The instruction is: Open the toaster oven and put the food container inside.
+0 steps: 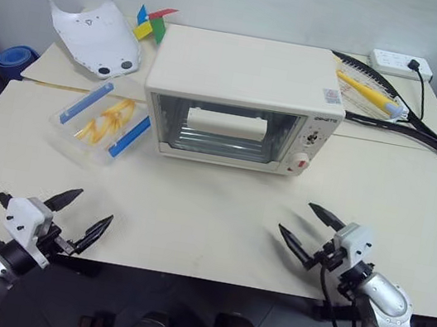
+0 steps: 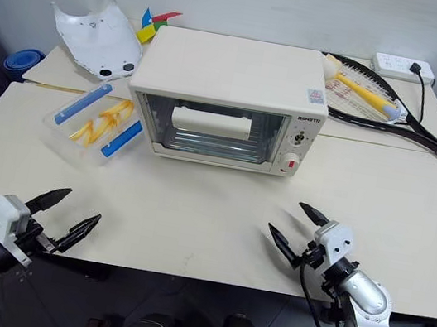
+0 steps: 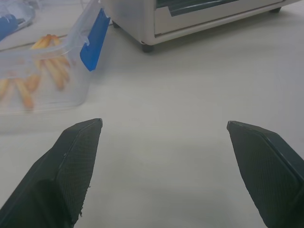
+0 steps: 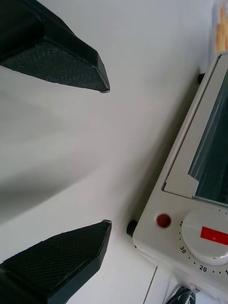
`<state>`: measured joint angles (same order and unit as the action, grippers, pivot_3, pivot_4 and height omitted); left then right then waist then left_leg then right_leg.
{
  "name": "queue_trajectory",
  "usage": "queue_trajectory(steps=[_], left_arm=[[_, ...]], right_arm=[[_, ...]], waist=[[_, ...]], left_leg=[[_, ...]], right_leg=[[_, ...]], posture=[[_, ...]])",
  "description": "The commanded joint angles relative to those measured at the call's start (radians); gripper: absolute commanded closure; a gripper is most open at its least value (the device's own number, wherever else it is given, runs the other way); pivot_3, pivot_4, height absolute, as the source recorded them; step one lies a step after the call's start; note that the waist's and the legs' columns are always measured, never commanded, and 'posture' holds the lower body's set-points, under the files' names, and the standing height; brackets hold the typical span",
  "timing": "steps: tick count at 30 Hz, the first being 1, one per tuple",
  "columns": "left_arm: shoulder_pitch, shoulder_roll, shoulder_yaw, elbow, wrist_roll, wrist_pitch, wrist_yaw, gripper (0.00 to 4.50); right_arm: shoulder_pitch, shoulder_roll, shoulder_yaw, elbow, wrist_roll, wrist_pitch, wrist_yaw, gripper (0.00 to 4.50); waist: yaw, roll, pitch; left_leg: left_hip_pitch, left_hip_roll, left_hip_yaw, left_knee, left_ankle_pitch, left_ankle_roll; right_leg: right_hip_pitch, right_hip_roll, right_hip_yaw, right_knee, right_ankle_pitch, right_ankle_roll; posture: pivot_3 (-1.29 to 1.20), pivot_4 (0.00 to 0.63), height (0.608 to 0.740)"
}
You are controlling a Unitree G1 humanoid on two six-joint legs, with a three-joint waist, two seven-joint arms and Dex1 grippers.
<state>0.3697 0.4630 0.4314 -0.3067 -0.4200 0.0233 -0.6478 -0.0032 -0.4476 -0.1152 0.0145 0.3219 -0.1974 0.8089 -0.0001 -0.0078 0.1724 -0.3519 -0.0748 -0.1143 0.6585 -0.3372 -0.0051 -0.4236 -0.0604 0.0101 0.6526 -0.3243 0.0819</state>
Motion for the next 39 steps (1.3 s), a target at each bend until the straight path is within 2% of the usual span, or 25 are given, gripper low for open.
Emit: queue_trajectory(steps=[1,4,7,10,15,18,24,30,35,38,39], left_arm=[[0.01,0.014,0.021,-0.037,-0.026,-0.003,-0.013,0.0],[-0.006,0.066,0.047,-0.071,-0.103,0.062,-0.051,0.0],[0.003,0.192,0.094,-0.106,-0.292,0.223,-0.185,0.0],[-0.063,0.252,0.133,-0.103,-0.381,0.286,-0.196,0.0],[-0.214,0.288,0.132,-0.081,-0.414,0.331,-0.18,0.0],[-0.296,0.287,0.118,-0.057,-0.415,0.349,-0.156,0.0],[-0.343,0.281,0.084,-0.045,-0.384,0.355,-0.168,0.0],[-0.329,0.252,0.082,-0.069,-0.369,0.353,-0.134,0.0],[-0.313,0.254,0.105,-0.074,-0.398,0.393,-0.114,0.0],[-0.337,0.255,0.109,-0.069,-0.425,0.42,-0.103,0.59],[-0.357,0.256,0.097,-0.062,-0.411,0.416,-0.099,0.92]], right_arm=[[-0.015,0.003,0.005,-0.006,0.034,-0.021,0.039,0.01],[-0.04,-0.022,0.003,-0.065,0.092,0.043,0.082,0.01],[-0.078,-0.063,0.007,-0.192,0.178,0.181,0.098,0.01],[-0.152,-0.09,0.015,-0.276,0.244,0.323,0.074,0.01],[-0.342,-0.072,0.042,-0.27,0.261,0.48,-0.005,0.01],[-0.431,-0.055,0.077,-0.227,0.233,0.498,0.002,0.01],[-0.51,-0.033,0.132,-0.188,0.213,0.507,0.042,0.01],[-0.539,-0.005,0.172,-0.195,0.206,0.492,0.085,0.01],[-0.422,-0.068,0.222,-0.25,0.149,0.368,0.235,0.01],[-0.354,-0.105,0.246,-0.243,0.082,0.252,0.299,0.0],[-0.333,-0.107,0.25,-0.235,0.058,0.212,0.301,0.0]], waist=[[0.0,0.0,0.0],[0.0,0.0,0.0],[-0.002,0.001,0.001],[-0.001,0.002,0.001],[-0.001,0.002,0.001],[-0.002,0.002,0.001],[-0.003,0.002,0.001],[-0.003,0.002,0.001],[-0.001,0.002,0.001],[0.0,0.002,0.001],[0.0,0.002,0.001]], left_leg=[[0.0,0.0,0.0,0.0,0.0,0.0],[0.0,0.0,0.0,0.0,0.0,0.0],[0.0,0.0,-0.001,0.0,0.0,0.0],[0.0,0.001,-0.001,0.0,0.0,0.0],[-0.001,0.0,-0.001,0.001,0.0,0.0],[-0.001,0.0,-0.002,0.001,0.0,-0.001],[-0.003,0.0,-0.001,0.001,-0.001,0.0],[-0.003,0.0,-0.001,0.002,-0.001,0.0],[-0.003,0.0,-0.002,0.001,-0.001,0.0],[-0.003,0.0,-0.002,0.002,-0.002,0.0],[-0.003,0.0,-0.001,0.002,-0.002,0.0]], right_leg=[[0.0,0.0,0.0,0.0,0.0,0.0],[0.0,0.0,0.0,0.0,0.0,0.0],[0.0,0.0,0.0,0.0,0.0,0.0],[0.0,0.0,0.0,0.0,0.0,0.0],[0.0,0.0,-0.001,0.0,0.0,0.0],[-0.002,0.0,-0.002,0.0,0.0,0.0],[-0.003,0.0,-0.001,0.0,0.0,0.0],[-0.003,0.0,-0.001,0.001,0.0,0.0],[-0.004,0.0,-0.002,0.0,0.0,0.0],[-0.003,0.0,-0.002,0.0,0.0,0.0],[-0.003,0.0,-0.001,0.0,0.0,0.0]], posture=[[0.0,0.15,0.74],[0.0,0.15,0.74],[0.0,0.15,0.74],[0.0,0.15,0.74],[0.0,0.15,0.74],[0.0,0.15,0.74],[0.0,0.15,0.74],[0.0,0.15,0.74],[0.0,0.15,0.74],[0.0,0.15,0.74],[0.0,0.15,0.74]])
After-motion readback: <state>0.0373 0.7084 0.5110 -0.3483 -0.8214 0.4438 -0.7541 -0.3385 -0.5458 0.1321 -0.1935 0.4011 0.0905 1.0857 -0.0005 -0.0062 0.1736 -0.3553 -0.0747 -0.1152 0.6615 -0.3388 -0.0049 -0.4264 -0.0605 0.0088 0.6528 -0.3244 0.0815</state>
